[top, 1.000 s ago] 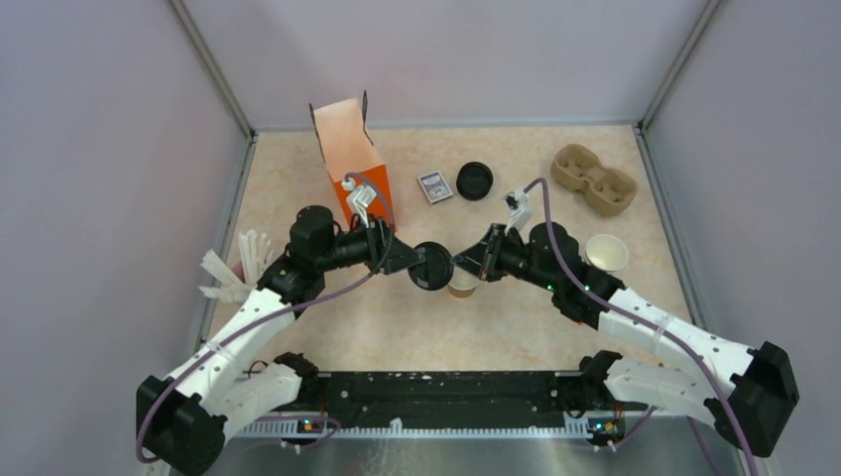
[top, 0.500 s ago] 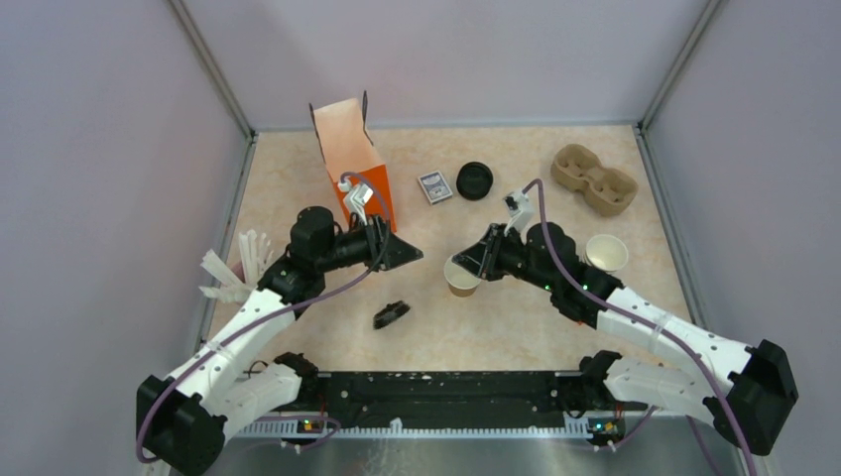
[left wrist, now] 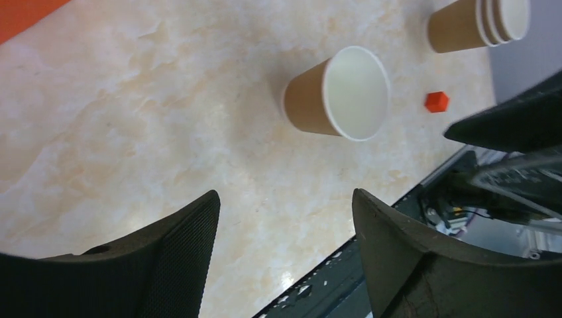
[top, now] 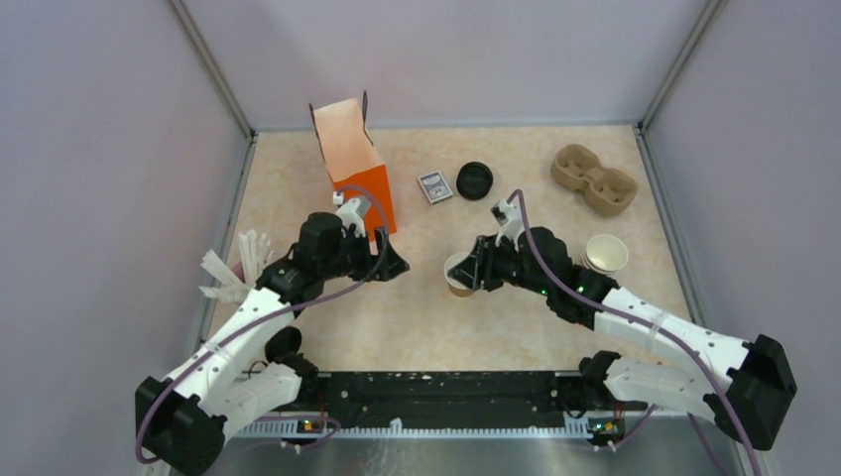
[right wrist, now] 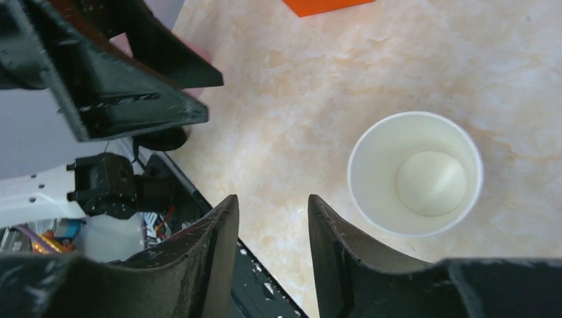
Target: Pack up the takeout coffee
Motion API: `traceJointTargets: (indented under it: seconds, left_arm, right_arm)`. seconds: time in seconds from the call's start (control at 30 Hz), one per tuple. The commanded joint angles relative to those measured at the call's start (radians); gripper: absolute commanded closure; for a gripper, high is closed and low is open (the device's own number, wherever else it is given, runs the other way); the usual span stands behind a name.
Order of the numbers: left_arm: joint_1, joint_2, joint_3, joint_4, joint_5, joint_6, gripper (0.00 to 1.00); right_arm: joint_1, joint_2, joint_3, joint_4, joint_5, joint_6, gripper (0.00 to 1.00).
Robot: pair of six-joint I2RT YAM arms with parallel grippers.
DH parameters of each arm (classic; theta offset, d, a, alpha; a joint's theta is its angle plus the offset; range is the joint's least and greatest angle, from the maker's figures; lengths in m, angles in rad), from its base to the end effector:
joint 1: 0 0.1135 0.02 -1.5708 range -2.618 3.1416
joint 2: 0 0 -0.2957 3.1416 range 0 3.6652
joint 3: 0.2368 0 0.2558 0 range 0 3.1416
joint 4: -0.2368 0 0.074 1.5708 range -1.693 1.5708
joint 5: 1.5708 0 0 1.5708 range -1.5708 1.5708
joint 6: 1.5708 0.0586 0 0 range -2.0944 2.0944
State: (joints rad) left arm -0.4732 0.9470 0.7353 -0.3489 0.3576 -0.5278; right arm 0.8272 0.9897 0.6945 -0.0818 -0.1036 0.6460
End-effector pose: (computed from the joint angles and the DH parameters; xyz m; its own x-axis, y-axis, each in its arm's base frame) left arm 0.1795 -0.1149 0.2914 -0.7568 -0.1425 -0.6380 0.3584 0.7257 -0.5873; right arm 0.1553 0.1778 0.2970 -0.6789 0.1464 -0.7195 -0.4865 0.6442 0.5901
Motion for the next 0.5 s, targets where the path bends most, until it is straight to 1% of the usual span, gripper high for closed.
traceJointTargets:
  seconds: [0.0,0.07,0.13,0.2,0.27,0.37,0.43,0.47]
  left_arm:
    - [-0.005,-0.009,0.073,-0.113,-0.149,0.067,0.21]
    - [-0.003,-0.013,0.098,-0.143,-0.223,0.071,0.21]
    - [-0.004,-0.022,0.117,-0.155,-0.289,0.071,0.20]
    - [-0.003,-0.026,0.145,-0.174,-0.334,0.075,0.19]
    - [-0.004,-0.028,0.182,-0.195,-0.348,0.087,0.18]
    - [-0.003,-0.027,0.254,-0.242,-0.437,0.083,0.16]
    - [-0.003,-0.033,0.308,-0.265,-0.486,0.086,0.15]
    - [-0.003,-0.036,0.337,-0.274,-0.506,0.094,0.15]
  right_arm:
    - [0.085,0.017,0.003,0.066,-0.001,-0.053,0.56]
    - [0.124,0.036,0.011,0.073,0.029,-0.061,0.54]
    - [0.150,0.050,0.005,0.128,0.028,-0.077,0.53]
    - [0.177,0.059,-0.020,0.217,0.015,-0.109,0.53]
    - [0.205,0.070,-0.060,0.329,0.019,-0.142,0.53]
    - [0.233,0.111,-0.089,0.478,0.030,-0.167,0.52]
    - [0.253,0.168,-0.060,0.497,0.088,-0.159,0.52]
    - [0.259,0.212,-0.024,0.450,0.135,-0.136,0.52]
